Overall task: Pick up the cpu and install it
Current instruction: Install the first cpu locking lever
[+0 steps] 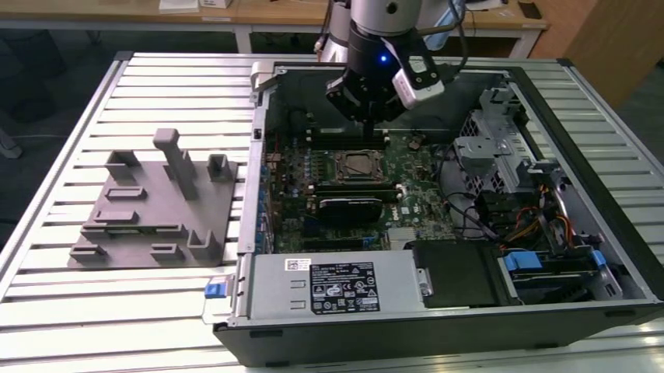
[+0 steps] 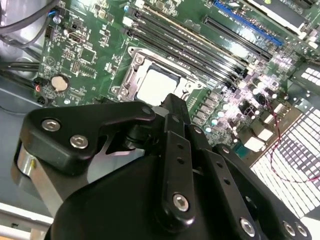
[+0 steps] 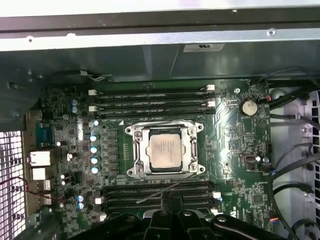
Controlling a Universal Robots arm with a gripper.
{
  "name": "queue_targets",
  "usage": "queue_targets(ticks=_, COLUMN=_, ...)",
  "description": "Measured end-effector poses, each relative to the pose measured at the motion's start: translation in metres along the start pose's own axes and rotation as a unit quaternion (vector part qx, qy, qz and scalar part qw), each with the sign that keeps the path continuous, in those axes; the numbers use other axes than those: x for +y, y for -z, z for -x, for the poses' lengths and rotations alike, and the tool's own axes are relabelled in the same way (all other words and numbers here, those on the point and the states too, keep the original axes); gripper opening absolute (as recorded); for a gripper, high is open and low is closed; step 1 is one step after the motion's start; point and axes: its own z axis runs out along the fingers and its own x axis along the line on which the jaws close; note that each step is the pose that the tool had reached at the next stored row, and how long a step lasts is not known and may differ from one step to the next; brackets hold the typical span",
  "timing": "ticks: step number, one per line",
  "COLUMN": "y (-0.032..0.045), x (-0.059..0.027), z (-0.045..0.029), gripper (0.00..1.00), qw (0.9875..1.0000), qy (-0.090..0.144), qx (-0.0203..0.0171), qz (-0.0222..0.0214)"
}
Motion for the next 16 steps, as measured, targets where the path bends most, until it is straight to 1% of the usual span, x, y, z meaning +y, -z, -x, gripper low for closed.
queue_targets(ticks=5, y=-0.0086, x=0.0024, z=-0.0004, gripper=0.11, qw=1.0000, qy=0.003, qx=0.0000, qz=0.0000)
queue_targets(ticks=10, y=-0.0177, x=0.0100, z=-0.0012, gripper=0.11, qw=1.0000, qy=0.006, qx=0.0000, qz=-0.0005)
queue_targets(ticks=13, y=-0.0230, x=0.0109, z=-0.0013, gripper=0.11, qw=1.0000, qy=0.008, qx=0.0000, qz=-0.0009)
queue_targets(ticks=16, y=-0.0239, x=0.0109, z=-0.0014, gripper=0.11, qw=1.0000, qy=0.009, qx=0.0000, qz=-0.0009)
